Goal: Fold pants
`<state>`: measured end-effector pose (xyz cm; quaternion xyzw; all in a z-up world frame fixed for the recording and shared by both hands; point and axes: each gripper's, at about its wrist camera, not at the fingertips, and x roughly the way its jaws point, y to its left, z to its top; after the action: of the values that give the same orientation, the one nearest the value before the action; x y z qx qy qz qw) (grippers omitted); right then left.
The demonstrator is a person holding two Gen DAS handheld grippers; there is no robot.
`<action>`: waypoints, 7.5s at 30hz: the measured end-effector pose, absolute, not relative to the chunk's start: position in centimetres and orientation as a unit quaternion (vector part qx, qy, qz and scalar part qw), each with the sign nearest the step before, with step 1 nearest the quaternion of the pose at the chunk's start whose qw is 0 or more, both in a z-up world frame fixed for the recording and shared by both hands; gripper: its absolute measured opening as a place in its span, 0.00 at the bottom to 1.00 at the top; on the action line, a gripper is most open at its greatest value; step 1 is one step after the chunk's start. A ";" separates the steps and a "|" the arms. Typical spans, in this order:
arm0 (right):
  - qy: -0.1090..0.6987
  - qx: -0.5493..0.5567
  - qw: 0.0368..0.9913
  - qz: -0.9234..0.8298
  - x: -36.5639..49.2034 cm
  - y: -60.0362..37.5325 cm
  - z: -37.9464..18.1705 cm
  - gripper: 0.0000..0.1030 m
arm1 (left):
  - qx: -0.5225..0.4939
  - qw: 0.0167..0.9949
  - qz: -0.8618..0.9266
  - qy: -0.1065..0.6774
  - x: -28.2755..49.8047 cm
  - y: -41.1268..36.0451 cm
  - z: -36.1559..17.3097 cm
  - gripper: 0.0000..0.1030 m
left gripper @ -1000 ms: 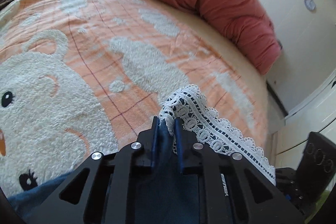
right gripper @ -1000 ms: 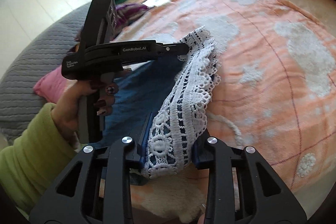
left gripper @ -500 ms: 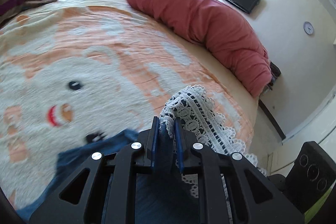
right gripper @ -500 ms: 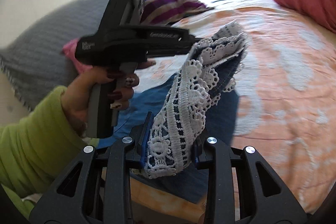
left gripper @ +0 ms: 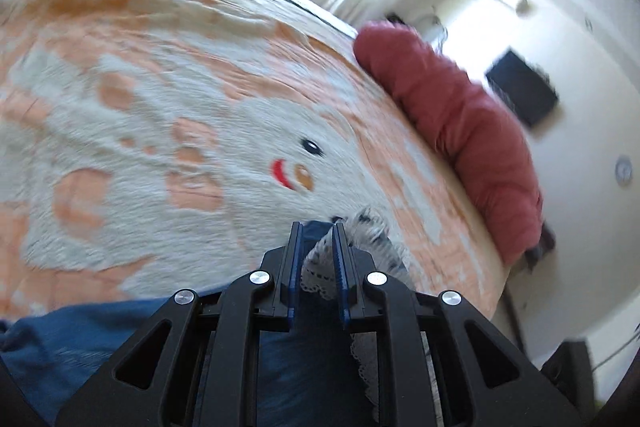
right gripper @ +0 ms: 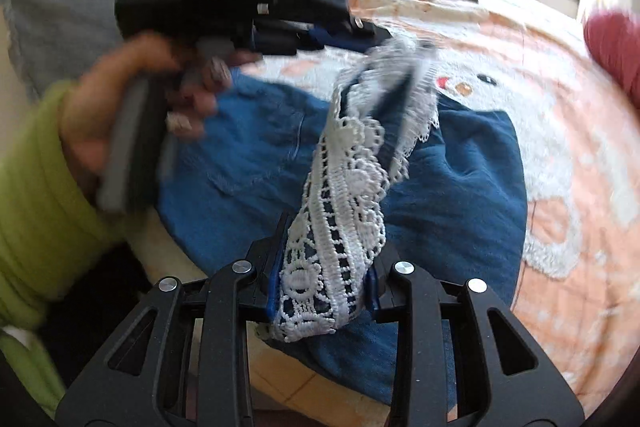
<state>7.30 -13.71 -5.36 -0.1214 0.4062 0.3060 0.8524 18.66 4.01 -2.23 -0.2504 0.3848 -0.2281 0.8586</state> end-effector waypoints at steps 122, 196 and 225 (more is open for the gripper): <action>0.427 -0.108 0.863 0.249 4.9 -19.9 -7.7 0.55 | -0.094 0.871 -0.115 0.467 2.1 -2.2 -5.3 0.28; 0.419 -0.165 0.786 0.423 14.3 2.0 -0.1 0.91 | -0.276 0.872 -0.038 0.403 0.1 11.6 -5.0 0.65; 0.486 -0.144 0.696 0.509 17.5 6.6 -3.1 0.32 | -0.312 0.860 -0.086 0.396 2.0 10.4 -6.1 0.84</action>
<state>17.49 6.58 -3.14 -0.1437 0.4857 0.5092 0.6958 2.01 10.44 -6.08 -0.3118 0.3957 -0.0865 0.8595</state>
